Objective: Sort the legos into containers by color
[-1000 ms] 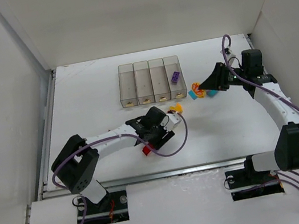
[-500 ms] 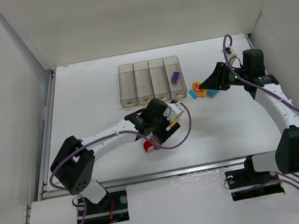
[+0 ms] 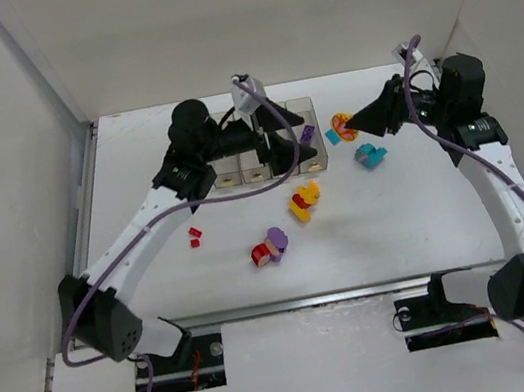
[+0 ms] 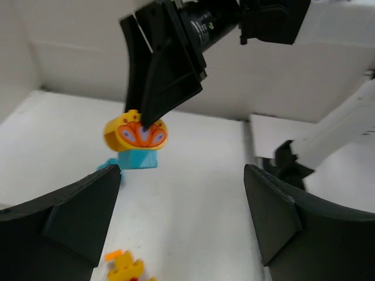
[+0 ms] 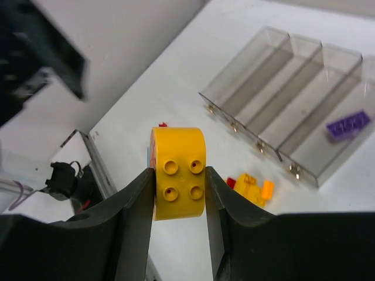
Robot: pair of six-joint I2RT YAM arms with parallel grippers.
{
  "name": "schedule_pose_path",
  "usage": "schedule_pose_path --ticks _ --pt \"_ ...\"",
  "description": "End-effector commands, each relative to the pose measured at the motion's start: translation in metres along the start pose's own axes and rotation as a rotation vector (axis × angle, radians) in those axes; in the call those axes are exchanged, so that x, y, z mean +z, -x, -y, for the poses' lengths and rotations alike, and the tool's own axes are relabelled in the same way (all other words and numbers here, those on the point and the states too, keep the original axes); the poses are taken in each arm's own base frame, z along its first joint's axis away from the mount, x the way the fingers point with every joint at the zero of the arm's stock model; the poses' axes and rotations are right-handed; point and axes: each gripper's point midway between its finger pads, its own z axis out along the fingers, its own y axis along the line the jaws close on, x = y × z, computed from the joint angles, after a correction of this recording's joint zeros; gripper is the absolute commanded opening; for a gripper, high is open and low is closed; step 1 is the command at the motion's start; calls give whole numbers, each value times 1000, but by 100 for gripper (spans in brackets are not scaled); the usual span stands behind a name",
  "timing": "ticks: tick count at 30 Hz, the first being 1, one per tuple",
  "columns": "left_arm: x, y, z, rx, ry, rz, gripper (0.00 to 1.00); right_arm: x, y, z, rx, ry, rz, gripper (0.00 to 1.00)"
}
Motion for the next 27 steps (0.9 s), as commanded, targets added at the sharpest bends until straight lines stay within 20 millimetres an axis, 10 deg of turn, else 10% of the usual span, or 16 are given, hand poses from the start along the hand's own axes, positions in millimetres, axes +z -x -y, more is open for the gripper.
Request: schedule_pose_path --ticks 1,10,21,27 --pt "9 3 32 -195 -324 -45 81 -6 39 -54 -246 110 88 0" --pt "22 -2 8 -255 -230 -29 77 -8 54 -93 -319 126 166 0" --pt "27 -2 26 -246 -289 -42 77 -6 39 -108 -291 191 168 0" --pt "32 10 21 -214 -284 -21 55 -7 34 -105 -279 174 176 0"
